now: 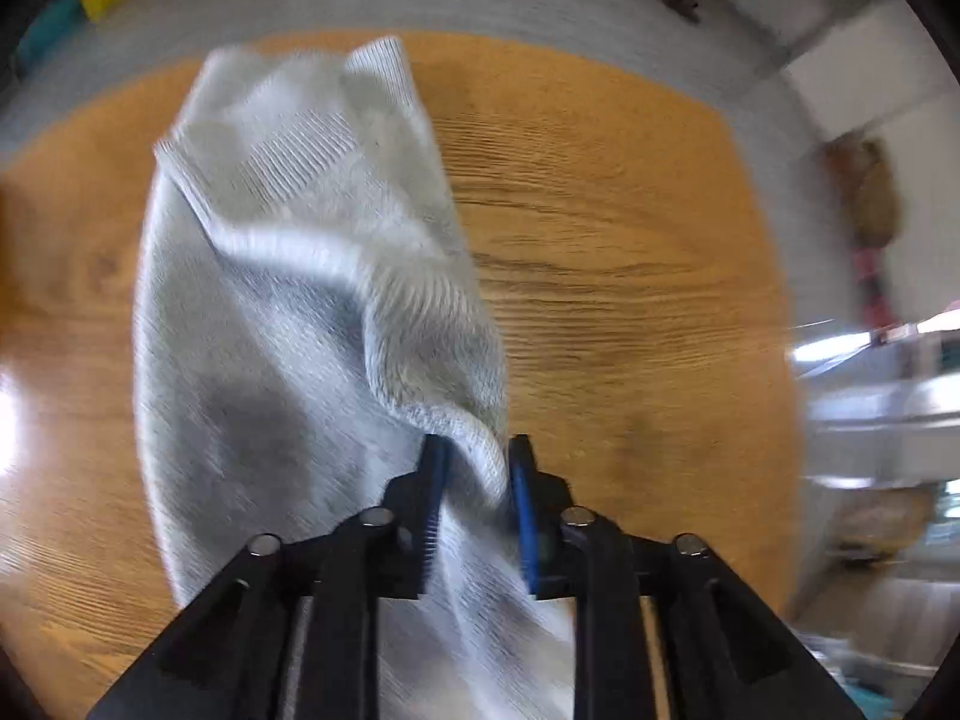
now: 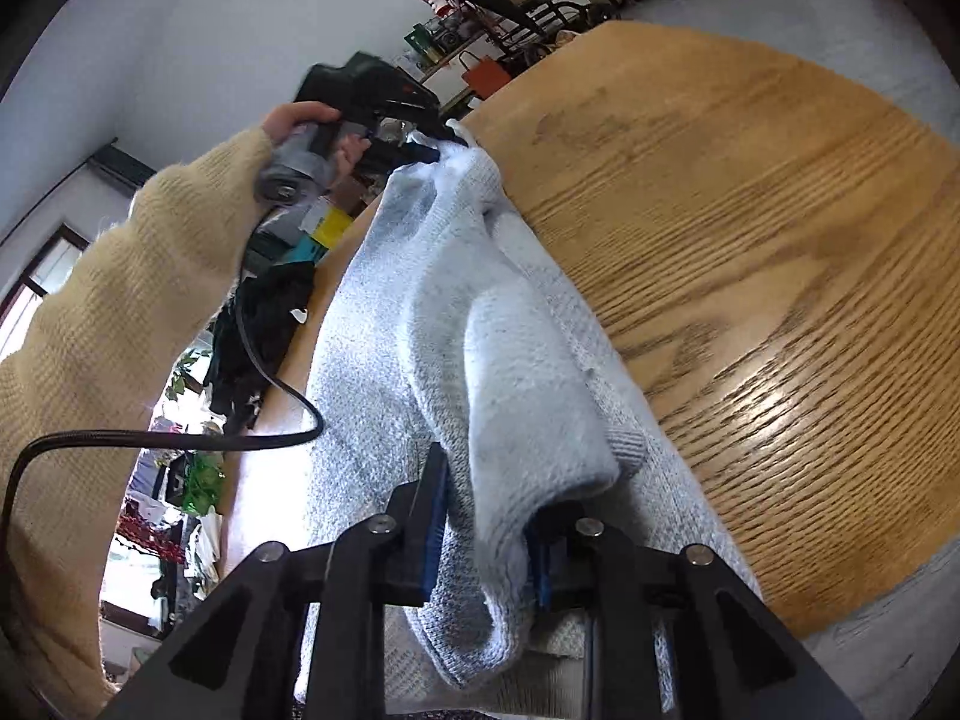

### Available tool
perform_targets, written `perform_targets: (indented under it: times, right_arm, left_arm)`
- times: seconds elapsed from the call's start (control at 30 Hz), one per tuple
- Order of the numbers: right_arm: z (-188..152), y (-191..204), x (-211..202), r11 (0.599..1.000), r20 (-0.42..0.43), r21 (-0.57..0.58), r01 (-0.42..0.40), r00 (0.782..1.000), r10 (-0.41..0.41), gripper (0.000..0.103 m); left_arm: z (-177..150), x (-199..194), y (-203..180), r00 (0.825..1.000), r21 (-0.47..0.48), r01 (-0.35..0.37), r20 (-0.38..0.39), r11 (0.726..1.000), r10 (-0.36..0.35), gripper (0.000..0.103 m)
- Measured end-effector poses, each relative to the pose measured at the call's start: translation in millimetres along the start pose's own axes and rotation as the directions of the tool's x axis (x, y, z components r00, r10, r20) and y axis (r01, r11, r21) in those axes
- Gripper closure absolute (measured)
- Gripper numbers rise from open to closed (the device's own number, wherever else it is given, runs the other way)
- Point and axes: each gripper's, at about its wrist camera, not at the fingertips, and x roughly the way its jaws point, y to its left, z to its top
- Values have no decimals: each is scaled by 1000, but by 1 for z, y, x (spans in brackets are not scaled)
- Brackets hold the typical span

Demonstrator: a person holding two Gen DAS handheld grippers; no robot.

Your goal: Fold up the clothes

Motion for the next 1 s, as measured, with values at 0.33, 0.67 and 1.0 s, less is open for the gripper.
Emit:
perform_targets:
  times: [0.33,0.67,1.0]
  right_arm:
    - [9,4,-10,999,-75,-16,40,996,-41,44]
    - [63,24,-74,922,141,-271,277,959,-247,63]
    - [196,95,80,753,74,-590,293,947,-311,96]
  left_arm:
    - [-10,-119,40,946,26,-199,267,980,185,23]
    - [-132,-82,111,879,144,-305,423,941,220,97]
    - [-249,-78,97,922,151,-193,367,970,126,99]
